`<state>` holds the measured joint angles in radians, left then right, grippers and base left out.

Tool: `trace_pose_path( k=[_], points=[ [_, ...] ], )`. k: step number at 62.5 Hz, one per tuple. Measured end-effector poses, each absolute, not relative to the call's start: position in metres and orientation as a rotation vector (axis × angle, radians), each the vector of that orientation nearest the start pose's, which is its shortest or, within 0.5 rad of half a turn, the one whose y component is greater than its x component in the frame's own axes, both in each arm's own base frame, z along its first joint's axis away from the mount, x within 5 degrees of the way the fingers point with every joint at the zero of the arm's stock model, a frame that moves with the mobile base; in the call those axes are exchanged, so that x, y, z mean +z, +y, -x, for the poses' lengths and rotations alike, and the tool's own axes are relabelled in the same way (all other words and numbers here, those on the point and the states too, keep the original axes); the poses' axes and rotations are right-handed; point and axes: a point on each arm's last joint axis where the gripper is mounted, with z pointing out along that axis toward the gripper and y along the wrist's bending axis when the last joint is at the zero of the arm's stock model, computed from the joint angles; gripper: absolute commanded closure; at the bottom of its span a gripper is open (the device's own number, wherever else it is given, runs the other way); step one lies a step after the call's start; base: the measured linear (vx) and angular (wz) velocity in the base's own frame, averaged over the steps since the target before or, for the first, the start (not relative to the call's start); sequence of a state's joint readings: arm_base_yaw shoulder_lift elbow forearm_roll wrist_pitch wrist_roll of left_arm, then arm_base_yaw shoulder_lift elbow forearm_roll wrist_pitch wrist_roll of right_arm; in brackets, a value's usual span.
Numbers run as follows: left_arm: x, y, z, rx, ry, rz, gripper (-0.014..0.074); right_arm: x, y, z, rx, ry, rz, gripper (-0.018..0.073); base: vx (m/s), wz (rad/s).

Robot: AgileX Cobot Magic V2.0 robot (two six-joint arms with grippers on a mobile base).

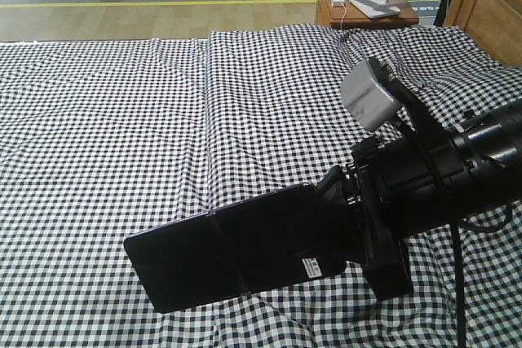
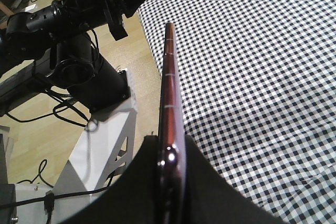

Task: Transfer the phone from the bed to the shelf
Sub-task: 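Lift the phone with the right gripper up off the bed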

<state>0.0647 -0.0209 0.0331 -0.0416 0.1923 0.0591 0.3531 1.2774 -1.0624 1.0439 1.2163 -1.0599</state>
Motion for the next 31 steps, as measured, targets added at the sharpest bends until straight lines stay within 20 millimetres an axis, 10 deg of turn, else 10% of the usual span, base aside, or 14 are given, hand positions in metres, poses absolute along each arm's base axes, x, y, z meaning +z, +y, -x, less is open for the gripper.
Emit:
trace_pose_path(
  k=[31],
  points=[
    [0.1857,0.0029,-0.0555,0.056,1.688,0.033,0.0595,0.3477,0.1497,-0.1926,1.14,1.985,1.27,0.0561,0.0,0.0]
  ],
)
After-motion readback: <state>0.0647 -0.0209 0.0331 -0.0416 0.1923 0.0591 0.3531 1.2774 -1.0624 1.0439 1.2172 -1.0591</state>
